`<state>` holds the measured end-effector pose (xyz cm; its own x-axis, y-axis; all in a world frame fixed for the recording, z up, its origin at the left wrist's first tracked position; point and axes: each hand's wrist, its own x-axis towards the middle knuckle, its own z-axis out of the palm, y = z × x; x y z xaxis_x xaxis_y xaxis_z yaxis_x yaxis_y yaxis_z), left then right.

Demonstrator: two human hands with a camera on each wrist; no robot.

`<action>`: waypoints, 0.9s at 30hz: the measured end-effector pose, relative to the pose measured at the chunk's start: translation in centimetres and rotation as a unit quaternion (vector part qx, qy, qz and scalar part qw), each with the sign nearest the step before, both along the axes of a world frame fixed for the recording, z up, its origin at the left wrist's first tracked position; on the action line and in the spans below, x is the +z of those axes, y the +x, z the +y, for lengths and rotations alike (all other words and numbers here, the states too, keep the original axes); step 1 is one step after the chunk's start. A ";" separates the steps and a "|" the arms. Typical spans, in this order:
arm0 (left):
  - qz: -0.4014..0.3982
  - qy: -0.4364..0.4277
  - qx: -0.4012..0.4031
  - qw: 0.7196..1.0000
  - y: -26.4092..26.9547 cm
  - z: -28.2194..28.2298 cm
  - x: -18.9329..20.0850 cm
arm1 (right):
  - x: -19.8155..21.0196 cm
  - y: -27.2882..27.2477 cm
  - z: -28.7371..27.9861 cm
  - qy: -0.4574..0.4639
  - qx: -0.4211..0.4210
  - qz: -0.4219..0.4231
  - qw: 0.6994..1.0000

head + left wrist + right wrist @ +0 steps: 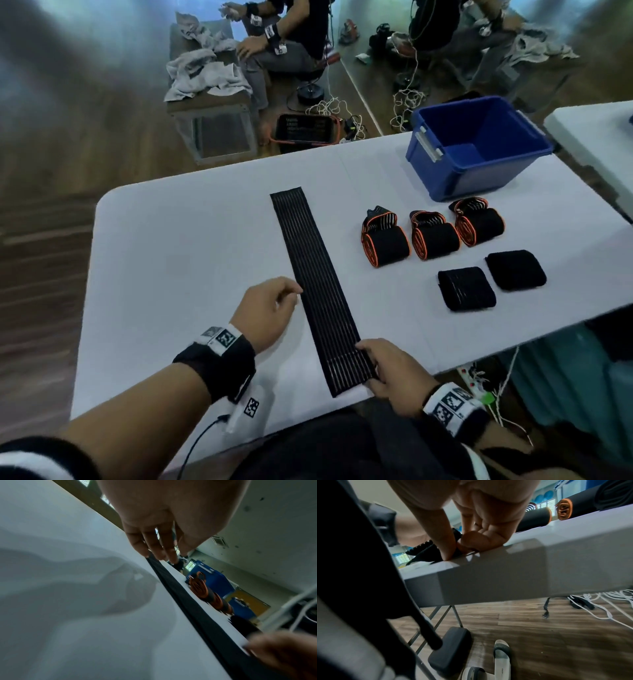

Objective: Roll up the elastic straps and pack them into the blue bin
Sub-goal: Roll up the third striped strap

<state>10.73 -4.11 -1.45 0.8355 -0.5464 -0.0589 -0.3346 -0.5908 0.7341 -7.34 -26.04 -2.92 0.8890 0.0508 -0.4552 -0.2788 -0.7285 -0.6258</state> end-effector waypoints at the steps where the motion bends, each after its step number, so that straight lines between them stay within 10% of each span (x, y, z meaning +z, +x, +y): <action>1: 0.012 0.006 -0.024 1.000 -1.9 0.5 -0.1 | 0.0 0.1 -0.2 -0.001 0.010 -0.001 1.000; 9: 0.014 0.104 -0.105 0.989 -10.1 1.7 -3.5 | -0.7 0.2 -1.6 -0.005 0.078 -0.046 0.996; 17: -0.004 0.125 0.026 0.992 -11.6 -0.6 -3.6 | -1.4 1.4 -2.8 0.002 0.057 -0.121 0.991; 27: 0.105 0.096 0.169 0.975 -11.9 -2.1 -2.2 | 0.2 2.6 -2.0 0.076 -0.067 0.005 0.995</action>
